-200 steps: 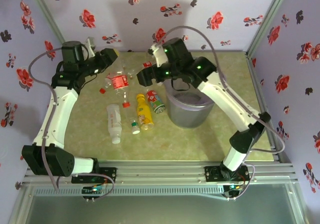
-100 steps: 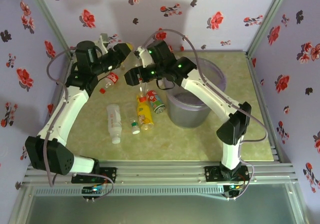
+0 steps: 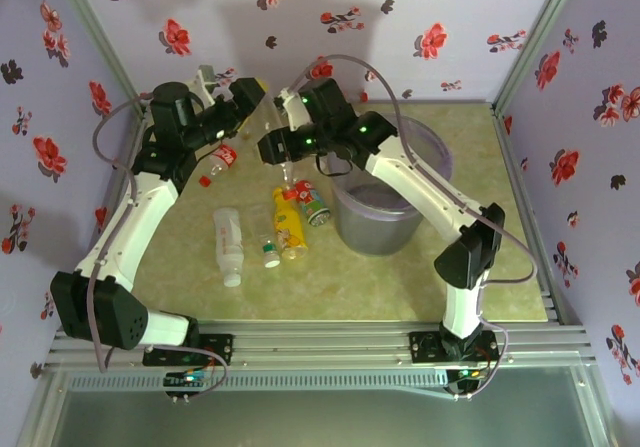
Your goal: Put the plastic bottles in the bin
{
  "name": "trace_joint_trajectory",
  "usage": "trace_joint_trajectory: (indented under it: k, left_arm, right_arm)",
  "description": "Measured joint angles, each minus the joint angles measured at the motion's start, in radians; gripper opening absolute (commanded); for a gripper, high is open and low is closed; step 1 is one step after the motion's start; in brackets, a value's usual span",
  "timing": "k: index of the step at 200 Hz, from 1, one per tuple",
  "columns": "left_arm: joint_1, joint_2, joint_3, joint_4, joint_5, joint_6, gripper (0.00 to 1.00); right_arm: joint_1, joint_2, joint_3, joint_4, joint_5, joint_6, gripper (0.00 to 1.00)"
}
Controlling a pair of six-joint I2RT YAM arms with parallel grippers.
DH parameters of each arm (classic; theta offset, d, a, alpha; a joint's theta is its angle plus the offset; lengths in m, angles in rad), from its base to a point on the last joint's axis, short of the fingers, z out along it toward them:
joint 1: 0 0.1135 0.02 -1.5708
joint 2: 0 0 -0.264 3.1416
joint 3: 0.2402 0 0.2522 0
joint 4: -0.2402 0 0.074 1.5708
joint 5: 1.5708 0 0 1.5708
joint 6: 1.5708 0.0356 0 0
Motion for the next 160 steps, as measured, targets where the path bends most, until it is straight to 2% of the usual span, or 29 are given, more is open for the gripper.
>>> trace_joint_trajectory:
  k: [30, 73, 114, 160]
  left_arm:
    - [0.038, -0.054, -0.008, -0.053, -0.015, 0.034, 1.00]
    - [0.114, -0.180, -0.069, -0.201, -0.078, 0.152, 0.98]
    - [0.114, -0.206, -0.166, -0.403, -0.200, 0.301, 0.92]
    - [0.114, -0.207, -0.311, -0.534, -0.291, 0.377, 0.91]
  right_arm:
    - [-0.064, -0.077, -0.006, -0.003, 0.033, -0.021, 0.52]
    - [-0.188, -0.338, -0.105, -0.055, 0.115, -0.093, 0.50]
    - [-0.254, -0.543, -0.294, -0.145, 0.218, -0.230, 0.47]
    - [-0.318, -0.635, -0.531, -0.173, 0.277, -0.325, 0.46]
